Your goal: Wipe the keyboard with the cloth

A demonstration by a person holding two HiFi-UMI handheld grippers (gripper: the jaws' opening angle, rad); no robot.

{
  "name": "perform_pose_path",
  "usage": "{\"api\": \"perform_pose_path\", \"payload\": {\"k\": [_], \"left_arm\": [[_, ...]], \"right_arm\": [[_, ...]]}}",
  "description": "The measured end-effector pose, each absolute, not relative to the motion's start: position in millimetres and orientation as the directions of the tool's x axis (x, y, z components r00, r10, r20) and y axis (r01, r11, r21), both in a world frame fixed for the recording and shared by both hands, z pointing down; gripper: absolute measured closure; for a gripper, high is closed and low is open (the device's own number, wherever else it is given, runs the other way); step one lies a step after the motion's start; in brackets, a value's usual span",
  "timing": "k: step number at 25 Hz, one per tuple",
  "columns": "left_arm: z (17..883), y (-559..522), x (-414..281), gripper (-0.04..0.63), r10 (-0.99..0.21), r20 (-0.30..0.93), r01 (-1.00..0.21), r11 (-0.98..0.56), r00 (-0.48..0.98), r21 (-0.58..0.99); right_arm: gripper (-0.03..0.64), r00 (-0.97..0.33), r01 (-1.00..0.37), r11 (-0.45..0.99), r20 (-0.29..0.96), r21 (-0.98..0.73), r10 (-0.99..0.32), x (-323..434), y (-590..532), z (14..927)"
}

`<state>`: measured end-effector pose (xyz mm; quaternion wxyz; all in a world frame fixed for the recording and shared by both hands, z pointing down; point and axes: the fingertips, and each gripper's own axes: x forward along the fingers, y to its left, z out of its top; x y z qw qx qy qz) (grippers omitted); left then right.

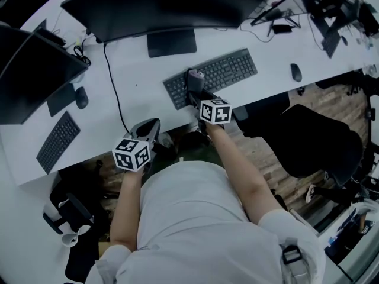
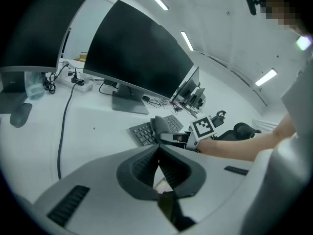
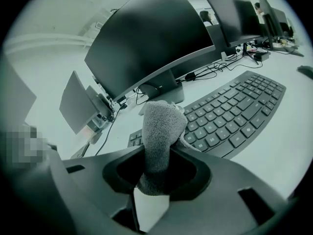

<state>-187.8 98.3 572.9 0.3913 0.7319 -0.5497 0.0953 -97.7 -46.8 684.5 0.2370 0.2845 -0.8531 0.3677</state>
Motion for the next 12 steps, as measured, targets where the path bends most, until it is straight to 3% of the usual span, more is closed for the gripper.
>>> {"api": "perform_pose_path", "payload": {"k": [12], "left_arm": [[580, 114, -206, 0.594, -0.69, 0.55, -0.847, -0.179, 0.471, 0.501]], "right_arm": [[0.476, -0.736, -0.63, 0.606, 0.623, -0.486, -0.266, -148, 9, 686]]}}
